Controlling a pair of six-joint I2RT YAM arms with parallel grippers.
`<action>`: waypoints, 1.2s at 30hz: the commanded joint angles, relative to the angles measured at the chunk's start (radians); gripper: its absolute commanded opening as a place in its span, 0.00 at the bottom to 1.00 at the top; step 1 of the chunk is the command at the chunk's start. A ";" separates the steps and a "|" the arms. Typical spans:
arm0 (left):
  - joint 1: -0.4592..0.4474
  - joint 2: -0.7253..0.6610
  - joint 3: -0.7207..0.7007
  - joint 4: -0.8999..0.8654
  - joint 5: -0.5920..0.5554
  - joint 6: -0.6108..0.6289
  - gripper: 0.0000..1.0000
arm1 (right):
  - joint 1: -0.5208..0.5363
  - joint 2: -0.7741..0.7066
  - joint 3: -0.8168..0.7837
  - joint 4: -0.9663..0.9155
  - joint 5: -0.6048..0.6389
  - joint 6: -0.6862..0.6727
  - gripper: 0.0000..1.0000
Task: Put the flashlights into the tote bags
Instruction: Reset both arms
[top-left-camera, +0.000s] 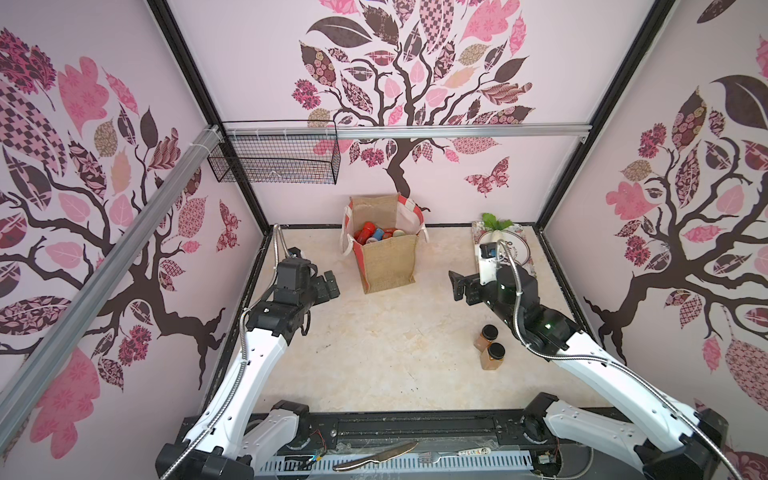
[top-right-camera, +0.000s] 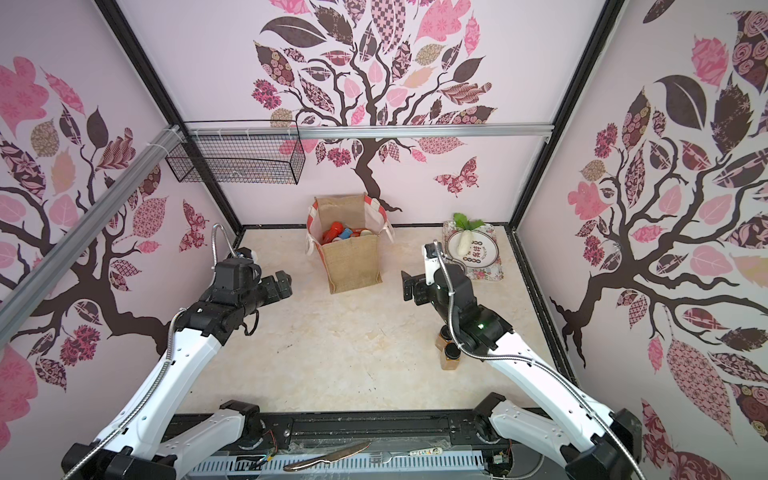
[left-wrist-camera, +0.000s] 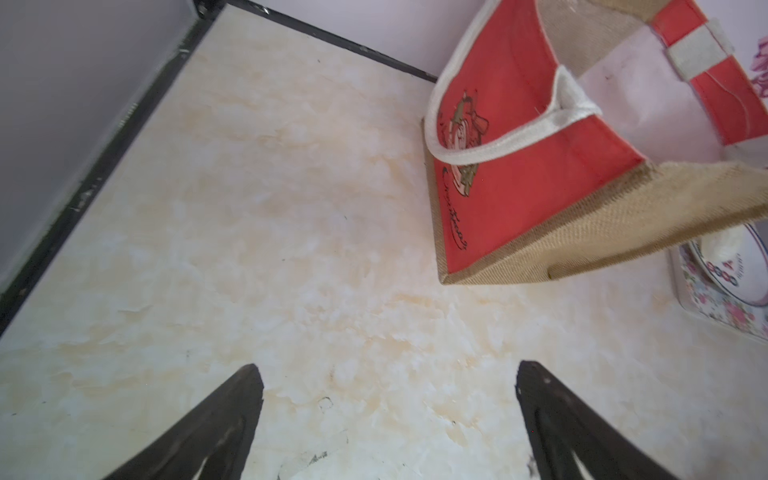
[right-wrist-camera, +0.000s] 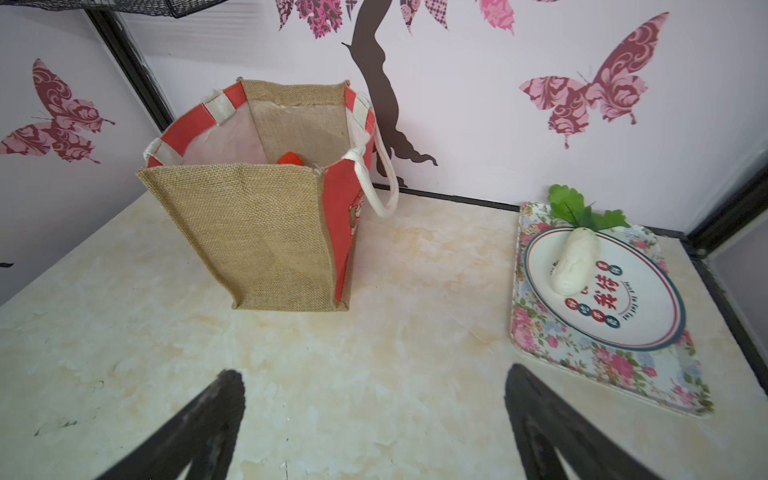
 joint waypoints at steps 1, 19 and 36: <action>0.000 -0.014 -0.072 0.092 -0.181 0.019 0.98 | -0.026 -0.104 -0.094 0.106 0.121 -0.020 1.00; 0.064 0.059 -0.335 0.547 -0.227 0.203 0.98 | -0.399 -0.028 -0.535 0.646 0.064 -0.111 1.00; 0.138 0.325 -0.510 1.151 -0.222 0.329 0.98 | -0.511 0.364 -0.643 1.138 -0.084 -0.086 1.00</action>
